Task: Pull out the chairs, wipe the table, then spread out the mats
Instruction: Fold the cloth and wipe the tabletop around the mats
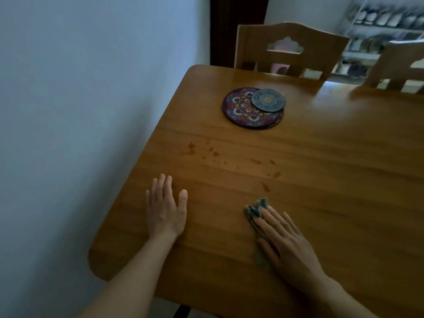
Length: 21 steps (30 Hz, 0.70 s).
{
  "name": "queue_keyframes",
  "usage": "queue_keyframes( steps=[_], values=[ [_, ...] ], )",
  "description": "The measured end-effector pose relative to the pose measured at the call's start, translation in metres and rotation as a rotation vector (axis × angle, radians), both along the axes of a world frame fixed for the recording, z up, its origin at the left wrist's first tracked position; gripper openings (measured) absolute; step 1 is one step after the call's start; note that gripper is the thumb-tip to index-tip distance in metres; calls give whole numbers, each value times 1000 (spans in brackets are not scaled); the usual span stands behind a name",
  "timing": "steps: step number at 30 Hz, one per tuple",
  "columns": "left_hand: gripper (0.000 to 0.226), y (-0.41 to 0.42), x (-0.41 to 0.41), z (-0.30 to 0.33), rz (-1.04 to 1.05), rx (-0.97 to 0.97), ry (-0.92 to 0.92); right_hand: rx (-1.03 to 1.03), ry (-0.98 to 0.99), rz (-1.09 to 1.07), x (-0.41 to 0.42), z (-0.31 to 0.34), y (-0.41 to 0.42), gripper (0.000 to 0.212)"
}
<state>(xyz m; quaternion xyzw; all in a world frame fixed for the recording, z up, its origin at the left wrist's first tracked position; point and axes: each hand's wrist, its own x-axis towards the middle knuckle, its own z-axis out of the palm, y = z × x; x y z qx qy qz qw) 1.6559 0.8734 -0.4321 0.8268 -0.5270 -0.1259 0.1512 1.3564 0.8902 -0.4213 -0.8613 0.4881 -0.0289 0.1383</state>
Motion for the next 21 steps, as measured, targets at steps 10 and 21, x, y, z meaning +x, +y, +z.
queue_keyframes(
  steps=[10, 21],
  values=[
    [74, 0, -9, -4, -22, 12, -166, -45, -245, -922, 21, -1, -130, 49],
    [69, 0, -7, -3, -30, 16, -173, 17, -187, 85, 152, 3, -93, 50]
  ],
)
